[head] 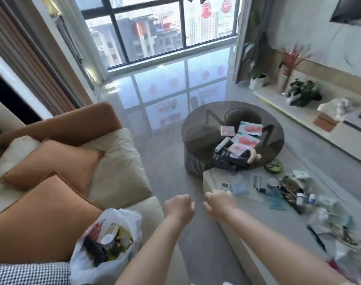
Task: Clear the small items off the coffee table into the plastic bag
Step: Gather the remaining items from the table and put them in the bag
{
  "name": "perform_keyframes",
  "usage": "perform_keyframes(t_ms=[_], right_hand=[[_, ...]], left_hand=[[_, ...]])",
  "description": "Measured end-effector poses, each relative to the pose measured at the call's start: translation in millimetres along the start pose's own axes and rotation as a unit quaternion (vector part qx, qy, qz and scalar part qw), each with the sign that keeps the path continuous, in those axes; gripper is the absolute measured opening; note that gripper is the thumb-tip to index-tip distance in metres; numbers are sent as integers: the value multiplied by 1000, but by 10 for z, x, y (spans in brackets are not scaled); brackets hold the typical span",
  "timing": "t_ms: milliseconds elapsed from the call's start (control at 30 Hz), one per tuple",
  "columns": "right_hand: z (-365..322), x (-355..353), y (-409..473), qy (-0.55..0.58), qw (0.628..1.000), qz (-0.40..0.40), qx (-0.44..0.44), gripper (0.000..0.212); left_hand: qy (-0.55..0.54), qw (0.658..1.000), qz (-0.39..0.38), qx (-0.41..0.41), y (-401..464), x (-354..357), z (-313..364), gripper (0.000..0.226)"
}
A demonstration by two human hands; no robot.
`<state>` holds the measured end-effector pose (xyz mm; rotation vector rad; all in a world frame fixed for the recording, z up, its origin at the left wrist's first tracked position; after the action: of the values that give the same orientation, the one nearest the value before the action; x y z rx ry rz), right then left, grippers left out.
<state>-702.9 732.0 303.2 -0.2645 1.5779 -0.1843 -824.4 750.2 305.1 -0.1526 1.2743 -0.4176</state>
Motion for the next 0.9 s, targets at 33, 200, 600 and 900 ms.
perform_keyframes(t_ms=[33, 200, 600, 900], right_hand=[[184, 16, -135, -2, 1000, 0, 11, 34], [1124, 171, -928, 0, 997, 1, 73, 32], [2847, 1214, -2965, 40, 968, -60, 241, 38], [3377, 1930, -4370, 194, 863, -67, 462, 33]], left_hand=[[12, 1000, -4, 21, -24, 64, 218, 37], [69, 991, -35, 112, -251, 508, 1319, 35], [132, 934, -145, 298, -1347, 2009, 3355, 37], [185, 862, -227, 413, -2013, 2803, 4061, 33]])
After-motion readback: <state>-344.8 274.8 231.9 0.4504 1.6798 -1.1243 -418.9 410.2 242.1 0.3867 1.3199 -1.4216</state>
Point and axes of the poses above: each hand's wrist, its own y-axis towards the middle knuckle, its own x-axis out of the palm, z = x × y, the point moved 8 cm from there along y, towards the middle knuckle, and after that the axes turned 8 degrees about -y, right-handed, at the moved point
